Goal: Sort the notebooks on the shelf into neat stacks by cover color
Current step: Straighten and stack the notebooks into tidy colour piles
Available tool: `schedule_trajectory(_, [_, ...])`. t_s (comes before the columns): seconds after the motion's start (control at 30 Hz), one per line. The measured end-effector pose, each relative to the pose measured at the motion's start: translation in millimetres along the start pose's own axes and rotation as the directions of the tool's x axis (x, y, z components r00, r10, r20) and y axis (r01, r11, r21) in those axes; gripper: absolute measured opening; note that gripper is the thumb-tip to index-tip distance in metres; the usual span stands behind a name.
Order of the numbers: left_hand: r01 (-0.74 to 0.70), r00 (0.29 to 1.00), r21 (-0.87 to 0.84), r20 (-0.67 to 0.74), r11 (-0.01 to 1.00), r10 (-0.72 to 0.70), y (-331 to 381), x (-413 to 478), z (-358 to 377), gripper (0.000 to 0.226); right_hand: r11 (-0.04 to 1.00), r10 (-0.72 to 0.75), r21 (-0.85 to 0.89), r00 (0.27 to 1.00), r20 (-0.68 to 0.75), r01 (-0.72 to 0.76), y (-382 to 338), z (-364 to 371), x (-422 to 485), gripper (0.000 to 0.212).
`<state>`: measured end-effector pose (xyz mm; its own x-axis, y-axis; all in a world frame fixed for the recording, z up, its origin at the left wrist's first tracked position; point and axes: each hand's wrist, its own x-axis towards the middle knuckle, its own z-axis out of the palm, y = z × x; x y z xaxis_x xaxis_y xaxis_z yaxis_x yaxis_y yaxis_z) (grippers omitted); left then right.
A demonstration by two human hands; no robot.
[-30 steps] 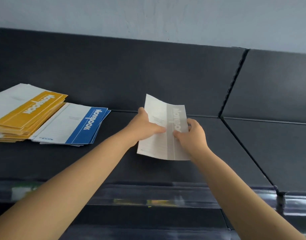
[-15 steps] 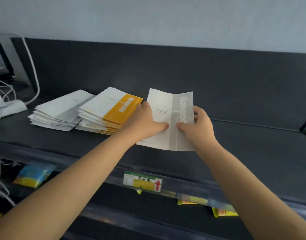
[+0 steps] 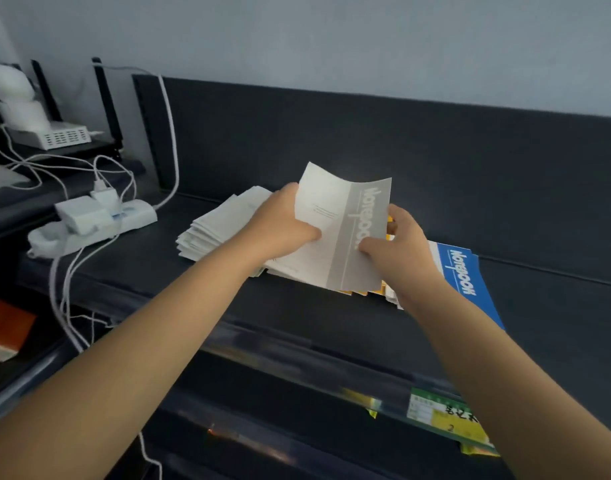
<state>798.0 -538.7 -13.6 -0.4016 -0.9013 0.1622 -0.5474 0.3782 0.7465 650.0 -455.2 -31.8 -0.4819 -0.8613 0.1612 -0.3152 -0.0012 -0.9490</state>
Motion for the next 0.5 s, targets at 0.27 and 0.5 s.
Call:
schedule_trajectory(0.27, [0.01,0.996,-0.077,-0.088,0.997,-0.017,-26,28,-60,0.039,0.992,-0.106,-0.059,0.99,0.095,0.112,-23,56,32,0.035])
schedule_trajectory(0.5, [0.017,0.999,-0.009,-0.051,1.0,-0.018,-59,67,-88,0.038,0.943,-0.148,-0.292,0.986,0.071,0.163,-39,103,62,0.028])
